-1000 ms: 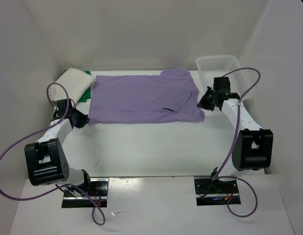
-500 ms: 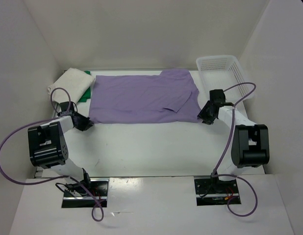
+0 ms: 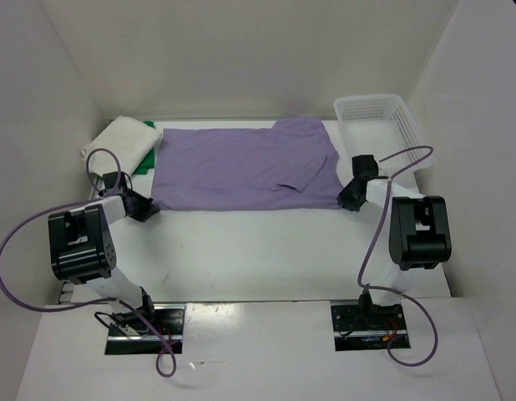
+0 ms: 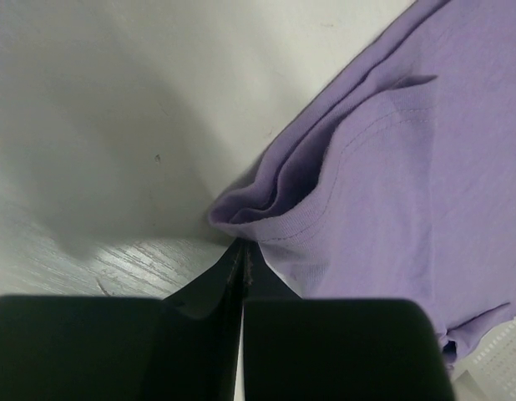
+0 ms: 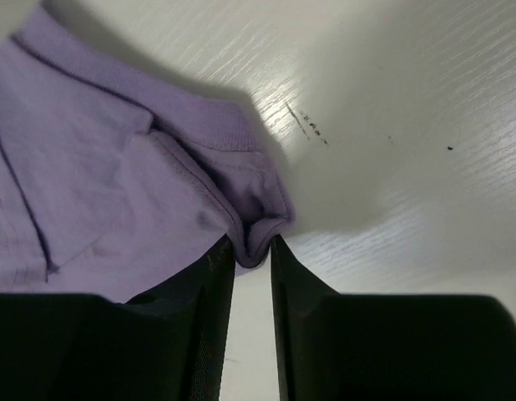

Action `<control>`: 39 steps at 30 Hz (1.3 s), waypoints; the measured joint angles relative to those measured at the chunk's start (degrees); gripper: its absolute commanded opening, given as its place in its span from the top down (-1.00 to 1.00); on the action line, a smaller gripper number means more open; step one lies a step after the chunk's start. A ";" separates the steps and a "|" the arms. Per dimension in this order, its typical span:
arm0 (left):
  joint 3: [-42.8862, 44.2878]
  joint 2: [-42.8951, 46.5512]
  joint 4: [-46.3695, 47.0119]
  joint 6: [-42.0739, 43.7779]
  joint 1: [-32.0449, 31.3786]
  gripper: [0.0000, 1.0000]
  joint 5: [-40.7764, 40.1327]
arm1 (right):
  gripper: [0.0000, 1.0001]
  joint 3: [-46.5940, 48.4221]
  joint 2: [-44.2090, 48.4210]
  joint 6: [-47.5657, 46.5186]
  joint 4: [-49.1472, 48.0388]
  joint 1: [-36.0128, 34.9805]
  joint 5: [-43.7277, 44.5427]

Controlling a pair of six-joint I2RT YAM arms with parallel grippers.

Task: Fold and stack the t-shirts
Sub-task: Fold the flattened tshirt in 1/3 of the way

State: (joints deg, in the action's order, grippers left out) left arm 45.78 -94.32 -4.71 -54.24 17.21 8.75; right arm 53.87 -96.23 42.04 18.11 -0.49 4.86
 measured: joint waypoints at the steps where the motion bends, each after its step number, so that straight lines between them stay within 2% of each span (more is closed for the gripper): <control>1: 0.00 0.00 0.00 0.04 0.00 1.00 -0.02 | 0.69 0.00 -0.52 0.15 -0.24 0.00 0.24; 6: 0.11 0.13 -0.31 0.70 0.02 1.00 -0.63 | 1.00 0.02 -1.49 1.31 -1.44 0.00 0.85; 11: -1.14 3.37 -3.17 3.39 3.34 1.00 -3.02 | 1.00 -0.02 -0.48 1.84 0.11 0.00 2.08; 20: -5.07 11.43 -11.52 7.50 8.07 1.00 -3.98 | 1.00 -2.47 8.94 1.11 8.35 0.04 2.82; 21: -5.86 13.33 -12.28 7.63 8.17 0.92 -3.76 | 1.00 -2.75 9.68 0.90 9.14 0.11 2.82; 23: -7.45 17.00 -12.81 7.93 8.22 0.54 -2.12 | 1.00 -3.02 10.27 0.50 10.38 0.26 2.60; 24: -8.07 18.29 -12.76 8.07 8.20 0.16 -0.94 | 1.00 -3.19 10.25 0.37 10.40 0.31 2.36; 28: -8.20 16.81 -10.25 8.07 6.38 -0.32 2.47 | 1.00 -3.52 8.46 -0.42 10.12 0.61 0.92; 39: -6.86 8.37 -0.63 4.37 4.70 -0.30 8.98 | 1.00 -4.37 5.97 -2.12 7.67 1.03 -3.08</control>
State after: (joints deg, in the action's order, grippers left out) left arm 38.92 -85.95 -5.34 -49.87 21.91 17.74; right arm 49.50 -90.26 39.92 25.78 0.54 1.78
